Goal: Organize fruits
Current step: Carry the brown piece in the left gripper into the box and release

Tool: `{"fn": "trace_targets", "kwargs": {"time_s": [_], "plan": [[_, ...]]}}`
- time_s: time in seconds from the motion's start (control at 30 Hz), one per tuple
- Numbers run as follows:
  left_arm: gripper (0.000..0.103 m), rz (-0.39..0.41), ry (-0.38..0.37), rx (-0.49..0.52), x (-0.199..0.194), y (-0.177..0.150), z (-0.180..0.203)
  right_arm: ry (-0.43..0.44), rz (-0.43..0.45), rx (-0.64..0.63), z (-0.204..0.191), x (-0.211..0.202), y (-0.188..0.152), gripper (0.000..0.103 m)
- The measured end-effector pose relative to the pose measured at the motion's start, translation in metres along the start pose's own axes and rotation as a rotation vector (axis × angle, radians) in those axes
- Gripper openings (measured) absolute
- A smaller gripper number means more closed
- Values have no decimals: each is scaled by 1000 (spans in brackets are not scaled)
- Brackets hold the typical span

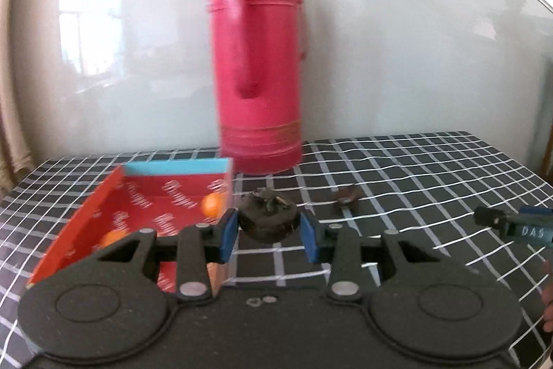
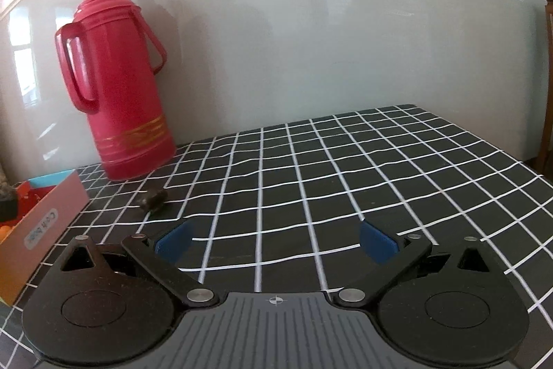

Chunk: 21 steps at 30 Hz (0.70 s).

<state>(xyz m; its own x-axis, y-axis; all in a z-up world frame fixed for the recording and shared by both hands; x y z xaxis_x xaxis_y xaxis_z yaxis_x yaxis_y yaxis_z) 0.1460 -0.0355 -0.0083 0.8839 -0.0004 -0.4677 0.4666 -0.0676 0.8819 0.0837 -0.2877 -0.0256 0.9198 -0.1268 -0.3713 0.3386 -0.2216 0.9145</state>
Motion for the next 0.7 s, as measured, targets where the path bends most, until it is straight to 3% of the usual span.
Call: {"fn": "trace_targets", "kwargs": {"time_s": [0.4, 0.43, 0.47, 0.5, 0.57, 0.7], "plan": [[31, -41, 113, -65, -2, -16, -68, 50, -1, -56, -40, 5, -1, 102], [45, -53, 118, -74, 1, -18, -72, 50, -1, -58, -41, 6, -1, 102], [74, -60, 120, -83, 1, -20, -75, 52, -1, -60, -43, 6, -1, 102], [86, -37, 130, -92, -2, -19, -78, 53, 0, -62, -44, 6, -1, 102], [93, 32, 168, -79, -14, -16, -80, 48, 4, -74, -47, 7, -1, 102], [97, 44, 185, -86, -14, -16, -85, 55, 10, -113, -58, 10, 0, 102]]}}
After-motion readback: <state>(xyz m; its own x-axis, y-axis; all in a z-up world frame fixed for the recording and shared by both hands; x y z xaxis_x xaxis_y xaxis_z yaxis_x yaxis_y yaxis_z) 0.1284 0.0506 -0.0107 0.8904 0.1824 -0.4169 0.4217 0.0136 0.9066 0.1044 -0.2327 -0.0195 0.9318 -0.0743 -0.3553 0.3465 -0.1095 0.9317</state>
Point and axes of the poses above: each gripper's, at about its wrist camera, not at the fingertips, and x roughly the way its jaws point, z to its right, y to its top, the point moved 5 cm from there along x, roughly the way its jaws point, and after that the axes turned 3 degrees about -z, right-handed, at the moved point
